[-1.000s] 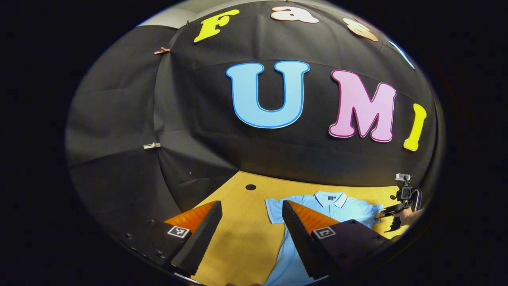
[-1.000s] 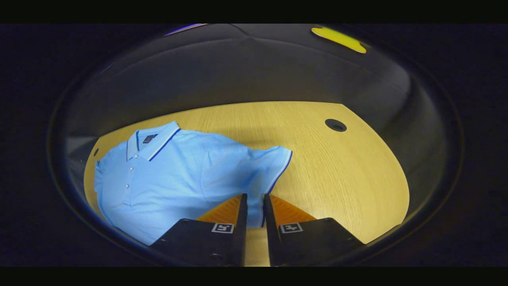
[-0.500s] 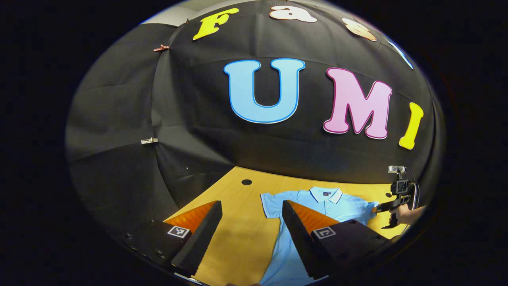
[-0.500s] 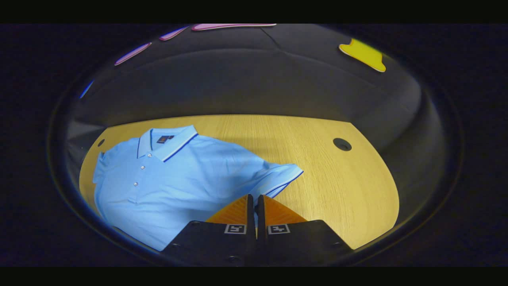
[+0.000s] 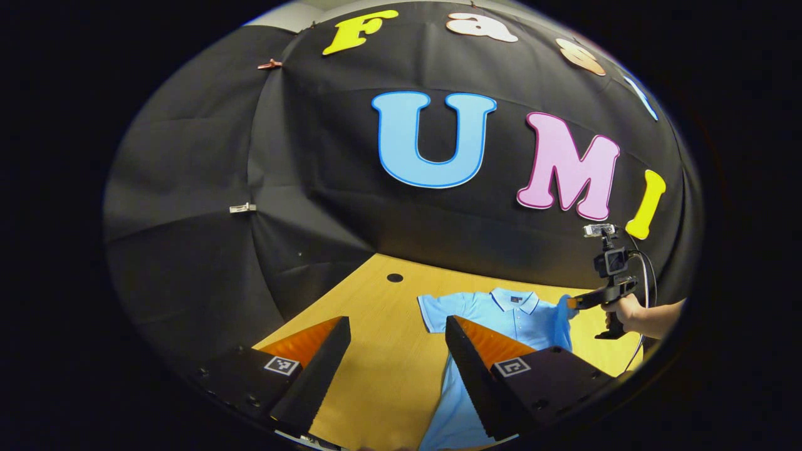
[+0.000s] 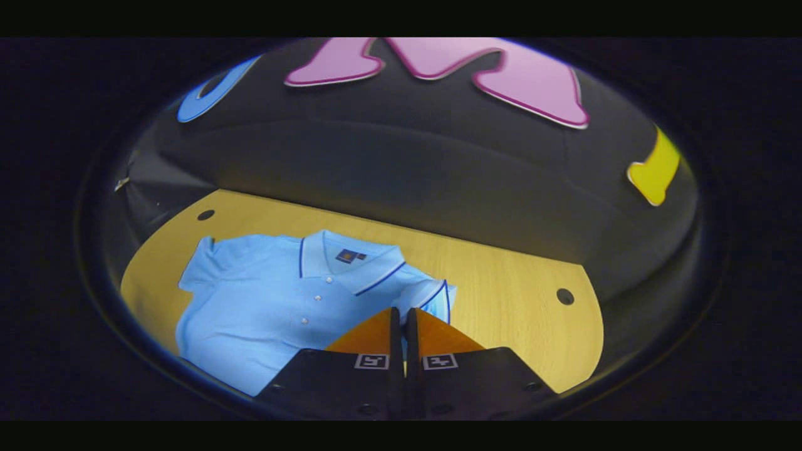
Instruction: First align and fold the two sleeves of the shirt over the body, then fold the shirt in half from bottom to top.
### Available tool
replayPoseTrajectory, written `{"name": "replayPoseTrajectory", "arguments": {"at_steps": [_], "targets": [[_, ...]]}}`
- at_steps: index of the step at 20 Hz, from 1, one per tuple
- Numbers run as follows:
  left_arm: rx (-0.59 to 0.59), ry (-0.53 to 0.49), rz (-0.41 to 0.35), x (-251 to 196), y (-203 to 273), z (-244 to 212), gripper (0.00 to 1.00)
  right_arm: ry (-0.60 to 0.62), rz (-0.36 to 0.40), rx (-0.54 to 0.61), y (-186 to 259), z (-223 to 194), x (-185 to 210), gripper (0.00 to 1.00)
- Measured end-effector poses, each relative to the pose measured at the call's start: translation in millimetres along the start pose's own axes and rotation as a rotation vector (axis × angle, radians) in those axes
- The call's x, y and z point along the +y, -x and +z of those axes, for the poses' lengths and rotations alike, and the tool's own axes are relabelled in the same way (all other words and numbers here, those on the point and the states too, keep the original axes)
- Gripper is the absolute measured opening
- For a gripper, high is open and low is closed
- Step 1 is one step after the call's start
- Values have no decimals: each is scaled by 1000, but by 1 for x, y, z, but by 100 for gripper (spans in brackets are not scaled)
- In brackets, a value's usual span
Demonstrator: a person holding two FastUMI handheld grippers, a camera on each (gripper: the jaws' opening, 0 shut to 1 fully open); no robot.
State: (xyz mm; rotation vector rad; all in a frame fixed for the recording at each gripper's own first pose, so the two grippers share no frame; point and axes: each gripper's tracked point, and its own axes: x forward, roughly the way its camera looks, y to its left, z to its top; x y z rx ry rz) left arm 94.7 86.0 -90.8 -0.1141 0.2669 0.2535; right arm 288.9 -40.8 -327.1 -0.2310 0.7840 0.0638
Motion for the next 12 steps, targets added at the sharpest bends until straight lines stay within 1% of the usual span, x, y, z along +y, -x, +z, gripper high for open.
{"name": "replayPoseTrajectory", "arguments": {"at_steps": [1,2,3,5,6,7,8,9,10,12], "targets": [[-1,5,5,4,2,-1,97,47,4,2,2,1,14,10],[2,5,11,8,4,-2,97,98,22,5,1,1,32,5],[7,4,16,11,6,-6,97,152,33,4,0,0,49,11],[16,2,23,17,11,-11,97,224,106,-1,0,-4,92,19],[19,4,24,18,13,-12,97,243,134,-1,3,-8,111,21],[21,6,23,19,16,-13,97,255,163,-4,10,-9,130,31],[25,7,21,19,17,-15,97,260,185,-5,15,-13,143,53],[29,8,16,18,19,-18,97,261,202,-7,21,-17,153,63],[35,7,9,17,19,-19,97,261,209,-13,27,-20,158,72],[48,3,-7,13,20,-27,97,253,207,-19,41,-28,161,99]]}}
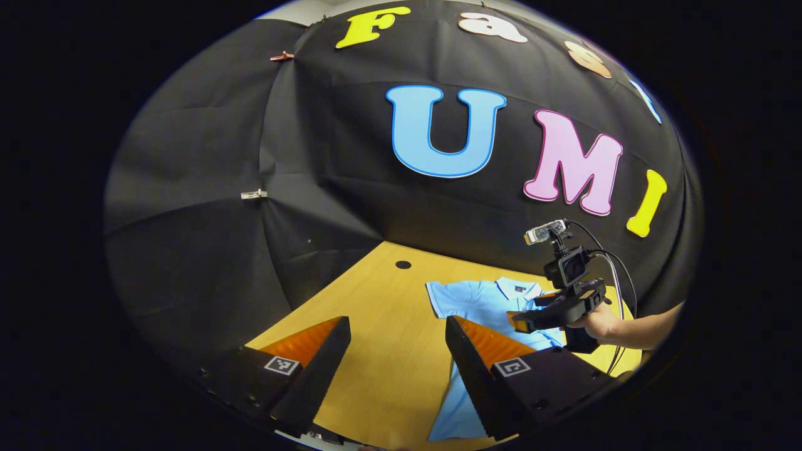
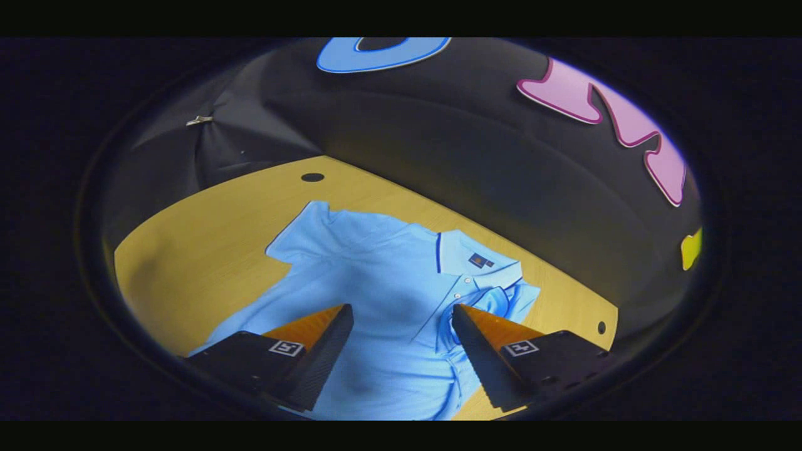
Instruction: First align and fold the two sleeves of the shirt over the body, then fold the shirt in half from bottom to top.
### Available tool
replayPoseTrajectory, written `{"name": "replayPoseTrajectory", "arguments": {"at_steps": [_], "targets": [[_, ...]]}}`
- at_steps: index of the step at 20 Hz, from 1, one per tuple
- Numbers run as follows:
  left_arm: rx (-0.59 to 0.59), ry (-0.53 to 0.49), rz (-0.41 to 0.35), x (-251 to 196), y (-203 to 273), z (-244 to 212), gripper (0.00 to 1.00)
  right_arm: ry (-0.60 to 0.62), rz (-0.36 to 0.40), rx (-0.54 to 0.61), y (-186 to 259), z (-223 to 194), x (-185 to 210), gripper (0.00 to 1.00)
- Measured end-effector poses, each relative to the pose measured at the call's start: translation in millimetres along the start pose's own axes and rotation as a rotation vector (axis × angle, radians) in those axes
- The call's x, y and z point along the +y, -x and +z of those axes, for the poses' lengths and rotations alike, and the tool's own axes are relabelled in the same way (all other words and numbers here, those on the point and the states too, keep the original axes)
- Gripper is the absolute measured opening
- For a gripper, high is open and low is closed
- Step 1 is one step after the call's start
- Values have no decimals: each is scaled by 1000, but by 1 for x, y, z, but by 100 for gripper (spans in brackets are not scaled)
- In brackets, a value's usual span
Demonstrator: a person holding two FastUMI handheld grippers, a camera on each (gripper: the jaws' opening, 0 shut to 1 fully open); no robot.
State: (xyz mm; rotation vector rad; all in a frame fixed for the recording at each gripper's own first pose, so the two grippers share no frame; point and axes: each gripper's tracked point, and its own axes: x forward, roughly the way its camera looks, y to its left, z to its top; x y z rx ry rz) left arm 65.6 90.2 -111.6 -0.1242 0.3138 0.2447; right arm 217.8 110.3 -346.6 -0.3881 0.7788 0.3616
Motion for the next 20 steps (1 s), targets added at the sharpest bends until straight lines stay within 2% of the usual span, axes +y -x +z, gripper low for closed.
{"name": "replayPoseTrajectory", "arguments": {"at_steps": [5,12,17,20], "targets": [[28,-13,-61,-16,-1,-20,97,-99,-68,-9,63,-35,-22,98],[133,-88,-180,-48,-7,-85,97,-291,-175,51,165,-122,-52,97],[264,-144,-252,-71,-13,-149,97,-398,-182,149,204,-197,-35,96],[327,-188,-259,-76,-17,-180,98,-436,-173,190,211,-227,-20,97]]}}
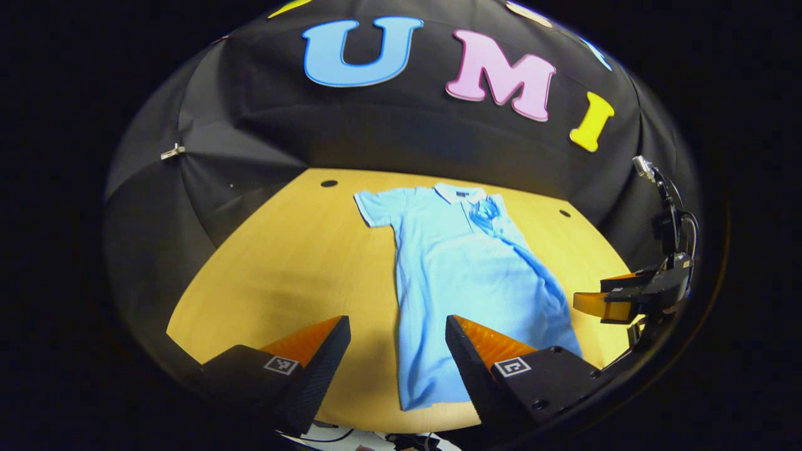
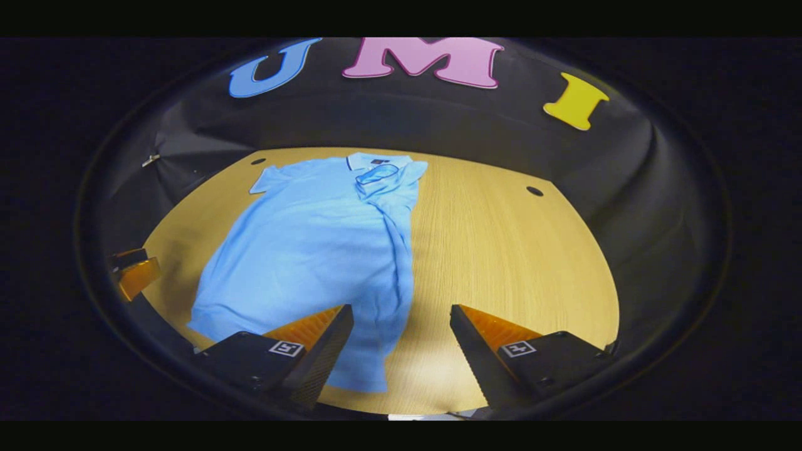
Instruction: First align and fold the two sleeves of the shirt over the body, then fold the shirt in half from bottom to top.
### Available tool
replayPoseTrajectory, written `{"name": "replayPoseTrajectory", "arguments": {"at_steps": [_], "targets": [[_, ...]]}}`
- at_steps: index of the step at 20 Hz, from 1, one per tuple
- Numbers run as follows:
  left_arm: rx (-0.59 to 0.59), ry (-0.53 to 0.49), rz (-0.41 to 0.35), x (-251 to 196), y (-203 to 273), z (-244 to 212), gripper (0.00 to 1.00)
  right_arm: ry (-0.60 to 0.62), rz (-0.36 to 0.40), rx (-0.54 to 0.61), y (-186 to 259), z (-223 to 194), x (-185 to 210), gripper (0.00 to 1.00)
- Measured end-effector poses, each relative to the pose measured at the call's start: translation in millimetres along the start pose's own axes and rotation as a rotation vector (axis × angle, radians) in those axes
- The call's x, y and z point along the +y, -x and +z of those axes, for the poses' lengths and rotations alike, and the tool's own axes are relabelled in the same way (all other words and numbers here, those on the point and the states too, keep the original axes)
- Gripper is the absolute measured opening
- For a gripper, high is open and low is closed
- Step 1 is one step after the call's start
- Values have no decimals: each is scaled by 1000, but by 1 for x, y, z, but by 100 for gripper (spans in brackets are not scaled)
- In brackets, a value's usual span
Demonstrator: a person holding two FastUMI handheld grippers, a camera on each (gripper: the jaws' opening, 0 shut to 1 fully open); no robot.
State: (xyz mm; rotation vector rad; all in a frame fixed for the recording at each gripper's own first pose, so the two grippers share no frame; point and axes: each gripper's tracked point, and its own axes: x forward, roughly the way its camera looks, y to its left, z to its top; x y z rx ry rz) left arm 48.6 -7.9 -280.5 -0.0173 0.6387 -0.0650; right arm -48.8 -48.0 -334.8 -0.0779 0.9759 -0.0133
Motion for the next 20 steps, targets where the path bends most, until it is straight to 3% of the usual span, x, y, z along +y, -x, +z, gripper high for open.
{"name": "replayPoseTrajectory", "arguments": {"at_steps": [3,7,13,20], "targets": [[-6,-7,-1,-4,-11,1,97,-32,-1,14,2,-14,-2,98],[-76,24,34,12,-50,59,97,-87,2,-19,21,-13,-9,98],[-121,63,113,39,-156,138,98,-142,-1,-50,53,-12,-25,98],[-76,147,184,73,-266,157,97,-155,-27,-75,68,-4,-51,99]]}}
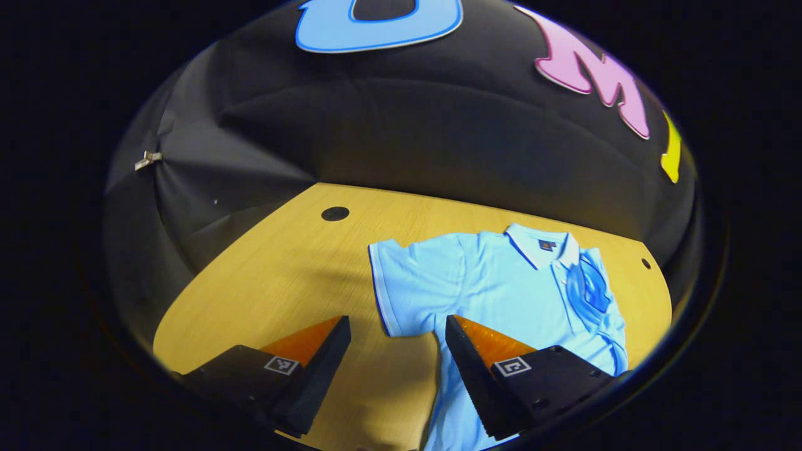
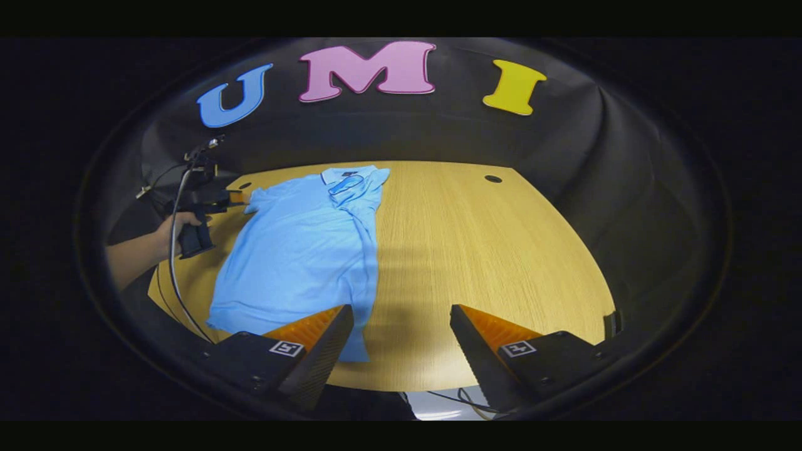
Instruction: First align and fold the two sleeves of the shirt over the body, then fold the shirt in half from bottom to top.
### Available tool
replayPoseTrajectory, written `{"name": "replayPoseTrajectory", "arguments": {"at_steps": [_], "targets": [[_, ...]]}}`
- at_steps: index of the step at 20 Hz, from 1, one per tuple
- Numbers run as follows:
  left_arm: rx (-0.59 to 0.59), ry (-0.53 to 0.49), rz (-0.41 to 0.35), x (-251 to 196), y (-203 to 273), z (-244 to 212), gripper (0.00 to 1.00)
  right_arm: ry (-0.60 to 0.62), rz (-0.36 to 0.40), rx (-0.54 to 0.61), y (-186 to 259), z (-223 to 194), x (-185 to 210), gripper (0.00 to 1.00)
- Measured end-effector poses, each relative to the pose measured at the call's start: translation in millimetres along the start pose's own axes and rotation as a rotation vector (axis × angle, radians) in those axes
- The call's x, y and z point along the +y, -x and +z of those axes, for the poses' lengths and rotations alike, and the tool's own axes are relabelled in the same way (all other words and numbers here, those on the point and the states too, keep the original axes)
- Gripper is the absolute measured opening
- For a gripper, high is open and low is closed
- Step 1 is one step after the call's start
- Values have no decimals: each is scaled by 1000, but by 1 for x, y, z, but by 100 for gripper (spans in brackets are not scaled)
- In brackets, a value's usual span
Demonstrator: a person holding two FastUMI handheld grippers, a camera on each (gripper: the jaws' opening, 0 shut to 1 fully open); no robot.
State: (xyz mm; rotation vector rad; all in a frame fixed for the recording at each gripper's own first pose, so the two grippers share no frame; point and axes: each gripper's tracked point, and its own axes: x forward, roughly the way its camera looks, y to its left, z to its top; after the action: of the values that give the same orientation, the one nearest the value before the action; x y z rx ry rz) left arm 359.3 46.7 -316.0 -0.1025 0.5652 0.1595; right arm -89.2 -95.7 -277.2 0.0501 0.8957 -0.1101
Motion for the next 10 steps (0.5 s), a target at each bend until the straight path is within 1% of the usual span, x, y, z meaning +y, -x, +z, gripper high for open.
{"name": "replayPoseTrajectory", "arguments": {"at_steps": [2,3,4,5,7,8,9,10], "targets": [[25,18,12,3,-23,1,97,1,-5,-5,-3,5,-4,98],[33,10,15,5,-33,2,92,2,-6,-6,-5,7,-5,98],[46,0,21,5,-42,-1,97,0,-5,-10,-7,10,-6,98],[65,-6,18,3,-47,-5,98,-7,-1,-13,-9,12,-6,99],[74,-71,32,5,-56,-7,96,-18,4,-14,-12,16,-5,98],[74,-99,22,0,-53,-6,88,-21,3,-16,-15,18,-5,98],[83,-110,0,-7,-56,-5,86,-25,5,-16,-18,19,-5,98],[85,-118,-8,-10,-55,-5,75,-28,10,-13,-20,19,-4,98]]}}
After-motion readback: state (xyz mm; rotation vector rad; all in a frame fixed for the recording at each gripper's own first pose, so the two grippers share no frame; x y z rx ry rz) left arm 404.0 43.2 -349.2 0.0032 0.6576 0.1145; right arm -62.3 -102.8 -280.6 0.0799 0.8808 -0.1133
